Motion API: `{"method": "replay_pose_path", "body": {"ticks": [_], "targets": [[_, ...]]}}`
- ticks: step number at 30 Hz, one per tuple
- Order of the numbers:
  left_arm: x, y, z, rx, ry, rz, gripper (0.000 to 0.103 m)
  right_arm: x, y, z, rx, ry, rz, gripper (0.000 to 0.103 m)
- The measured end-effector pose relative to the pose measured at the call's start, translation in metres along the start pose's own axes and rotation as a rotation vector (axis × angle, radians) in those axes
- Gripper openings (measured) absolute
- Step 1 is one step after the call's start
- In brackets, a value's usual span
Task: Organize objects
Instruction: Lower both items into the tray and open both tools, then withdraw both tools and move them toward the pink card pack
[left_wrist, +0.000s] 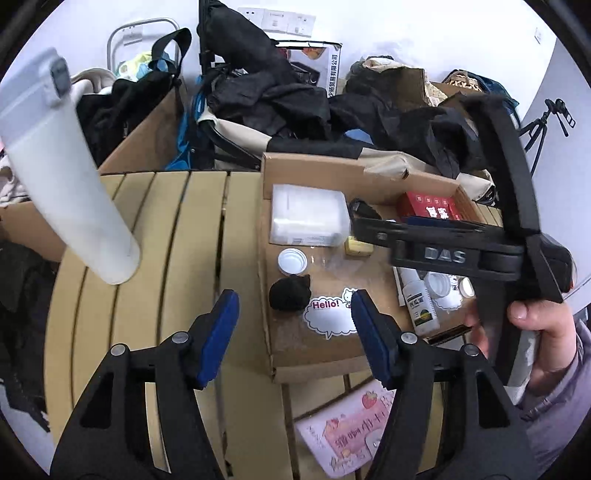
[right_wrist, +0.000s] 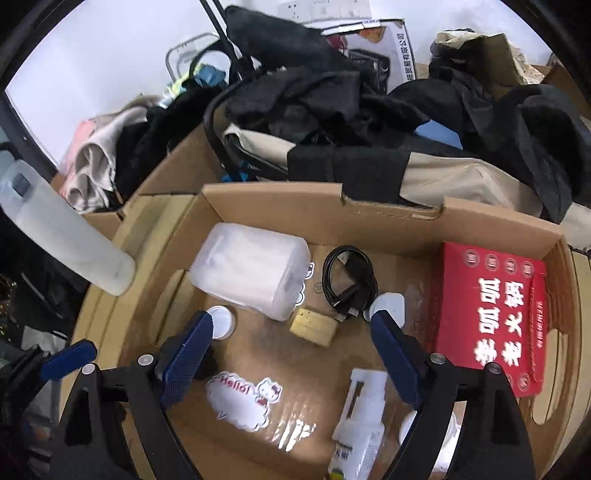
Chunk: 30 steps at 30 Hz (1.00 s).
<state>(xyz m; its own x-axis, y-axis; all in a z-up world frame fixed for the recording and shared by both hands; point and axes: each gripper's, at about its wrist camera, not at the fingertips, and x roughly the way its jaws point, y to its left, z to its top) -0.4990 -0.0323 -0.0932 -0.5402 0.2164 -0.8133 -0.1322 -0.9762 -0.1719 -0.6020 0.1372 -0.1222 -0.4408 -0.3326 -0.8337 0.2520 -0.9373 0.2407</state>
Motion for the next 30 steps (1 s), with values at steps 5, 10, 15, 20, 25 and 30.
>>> {"method": "replay_pose_path", "body": {"ticks": [5,10,15,20,25,30], "targets": [[-0.06,-0.002,-0.004,0.034,-0.051,0.098,0.064,-0.067,-0.006,-0.013,-0.015,-0.03,-0.041,0.09],[-0.125,-0.012,-0.034,0.141,-0.099,0.282,0.066,-0.161,-0.009,-0.053,-0.093,-0.083,-0.105,0.09],[-0.209,-0.024,-0.065,0.144,-0.18,0.225,0.078,-0.272,0.003,-0.102,-0.175,-0.189,-0.123,0.09],[-0.276,-0.042,-0.1,0.189,-0.271,0.206,0.082,-0.344,0.021,-0.148,-0.219,-0.236,-0.139,0.09],[-0.321,-0.059,-0.137,0.214,-0.311,0.156,0.082,-0.384,0.038,-0.214,-0.294,-0.25,-0.132,0.09],[-0.36,-0.061,-0.168,0.268,-0.305,0.077,0.082,-0.42,0.043,-0.275,-0.337,-0.241,-0.075,0.09]]}}
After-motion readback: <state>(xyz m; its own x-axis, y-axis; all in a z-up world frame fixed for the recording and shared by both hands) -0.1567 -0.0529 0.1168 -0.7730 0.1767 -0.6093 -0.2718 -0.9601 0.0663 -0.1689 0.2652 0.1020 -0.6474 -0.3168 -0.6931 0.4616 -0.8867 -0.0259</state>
